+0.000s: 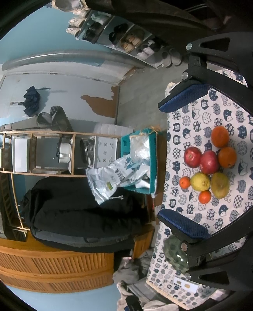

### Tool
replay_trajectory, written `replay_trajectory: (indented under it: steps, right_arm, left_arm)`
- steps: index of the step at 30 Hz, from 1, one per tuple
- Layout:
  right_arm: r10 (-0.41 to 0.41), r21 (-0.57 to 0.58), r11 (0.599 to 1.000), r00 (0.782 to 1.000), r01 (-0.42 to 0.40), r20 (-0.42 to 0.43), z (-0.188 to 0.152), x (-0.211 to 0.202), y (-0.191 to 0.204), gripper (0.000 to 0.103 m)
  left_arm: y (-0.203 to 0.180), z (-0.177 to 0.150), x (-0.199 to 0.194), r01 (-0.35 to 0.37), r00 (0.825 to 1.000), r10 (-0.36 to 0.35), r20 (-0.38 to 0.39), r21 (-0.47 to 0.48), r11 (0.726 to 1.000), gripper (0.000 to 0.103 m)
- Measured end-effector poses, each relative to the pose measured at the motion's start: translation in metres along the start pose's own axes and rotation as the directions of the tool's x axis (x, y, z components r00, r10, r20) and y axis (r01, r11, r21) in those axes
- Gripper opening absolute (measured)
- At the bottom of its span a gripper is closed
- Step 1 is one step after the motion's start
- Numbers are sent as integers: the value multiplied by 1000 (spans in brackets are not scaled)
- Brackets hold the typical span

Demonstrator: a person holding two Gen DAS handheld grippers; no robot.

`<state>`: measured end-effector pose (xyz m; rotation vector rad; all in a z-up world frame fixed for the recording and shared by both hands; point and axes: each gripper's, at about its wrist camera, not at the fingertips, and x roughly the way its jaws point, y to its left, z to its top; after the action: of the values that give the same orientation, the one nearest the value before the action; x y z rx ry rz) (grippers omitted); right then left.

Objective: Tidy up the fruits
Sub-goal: 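Lower the left tool onto the pomelo while the right tool grasps the large orange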

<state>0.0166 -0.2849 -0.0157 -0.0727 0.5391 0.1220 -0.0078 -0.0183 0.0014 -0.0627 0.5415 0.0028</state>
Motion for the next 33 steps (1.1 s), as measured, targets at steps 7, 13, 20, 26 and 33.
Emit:
replay_trajectory:
  steps: [7, 13, 20, 26, 33]
  right_arm:
    - [-15, -1, 1000, 1000, 15, -15, -9, 5, -11, 98]
    - [-29, 6, 1000, 997, 30, -66, -21, 17, -26, 98]
    - [-39, 10, 999, 988, 41, -147, -40, 34, -39, 98]
    - [-45, 33, 998, 974, 53, -222, -57, 53, -56, 98]
    - [-45, 55, 996, 945, 66, -325, -78, 81, -71, 98]
  left_arm:
    - [-7, -3, 11, 1, 1000, -1, -22, 12, 1000, 102]
    - [-18, -9, 23, 27, 998, -26, -57, 24, 999, 102]
    - [-32, -21, 48, 54, 990, -48, -134, 41, 998, 102]
    - [-46, -34, 72, 79, 976, -64, -209, 61, 995, 102]
    - [-67, -57, 108, 134, 941, -103, -323, 76, 988, 102]
